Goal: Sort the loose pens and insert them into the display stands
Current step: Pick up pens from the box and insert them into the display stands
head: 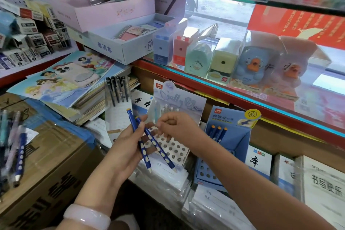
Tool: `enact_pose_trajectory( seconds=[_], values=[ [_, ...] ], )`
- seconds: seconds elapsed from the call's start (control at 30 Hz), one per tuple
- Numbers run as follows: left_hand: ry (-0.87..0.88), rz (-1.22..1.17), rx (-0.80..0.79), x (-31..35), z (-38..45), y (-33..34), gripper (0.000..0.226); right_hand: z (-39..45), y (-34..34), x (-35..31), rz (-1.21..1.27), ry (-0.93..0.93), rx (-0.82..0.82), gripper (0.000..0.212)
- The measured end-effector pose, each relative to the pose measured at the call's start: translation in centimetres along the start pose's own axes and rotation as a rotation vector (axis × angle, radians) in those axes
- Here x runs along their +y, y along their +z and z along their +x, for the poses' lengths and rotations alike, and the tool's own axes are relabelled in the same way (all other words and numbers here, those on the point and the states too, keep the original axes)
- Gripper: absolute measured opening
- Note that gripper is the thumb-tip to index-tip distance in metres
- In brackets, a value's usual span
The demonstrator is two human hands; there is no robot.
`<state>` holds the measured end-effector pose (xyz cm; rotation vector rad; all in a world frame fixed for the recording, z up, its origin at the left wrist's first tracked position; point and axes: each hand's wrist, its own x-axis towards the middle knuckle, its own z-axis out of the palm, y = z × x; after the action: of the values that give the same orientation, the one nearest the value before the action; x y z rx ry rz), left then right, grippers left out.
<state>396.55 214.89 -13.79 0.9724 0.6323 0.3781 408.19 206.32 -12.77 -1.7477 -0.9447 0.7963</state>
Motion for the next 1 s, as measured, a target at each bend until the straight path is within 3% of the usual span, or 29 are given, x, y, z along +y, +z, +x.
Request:
enact_pose_trajectory(
  seconds=[0.13, 0.23, 0.3, 0.4, 0.67, 0.8, 0.9, 1.0],
  values=[
    [-0.014, 0.192, 0.010, -1.5, 0.4, 1.2, 0.024, -1.0, 0.2, 1.0, 0.026, 0.067, -0.077, 0.015],
    [-0.041, 0.176, 0.127, -2.3, 0.7, 1.4, 0.024, -1.4, 1.3, 1.9, 0.022, 0.106, -0.067, 0.011],
    [-0.045, 0.152, 0.150, -2.1, 0.9, 1.4, 0.025, -1.3, 1.3, 2.3, -0.113, 0.069, -0.014, 0.004],
    [-0.054, 0.130, 0.112, -1.6, 0.7, 1.6, 0.023, -1.3, 0.7, 2.0, -0.274, 0.005, -0.026, 0.010],
    [-0.063, 0.196, 0.002, -2.2, 0.7, 2.4, 0.025, -1.7, -0.2, 2.9, -0.350, 0.025, -0.046, 0.020],
    [-0.086, 0.105, 0.029, -1.8, 0.6, 2.2, 0.024, -2.6, -2.8, 3.5, -0.262, 0.075, 0.177, 0.013],
    [-0.111, 0.183, 0.095, -1.7, 0.9, 1.3, 0.020, -3.9, -6.4, 4.3, -0.329, 0.107, 0.480, 0.014],
    [-0.108, 0.250, 0.125, -2.2, 1.2, 0.7, 0.011, -6.0, -9.2, 5.2, -0.323, 0.125, 0.630, 0.006]
  ],
)
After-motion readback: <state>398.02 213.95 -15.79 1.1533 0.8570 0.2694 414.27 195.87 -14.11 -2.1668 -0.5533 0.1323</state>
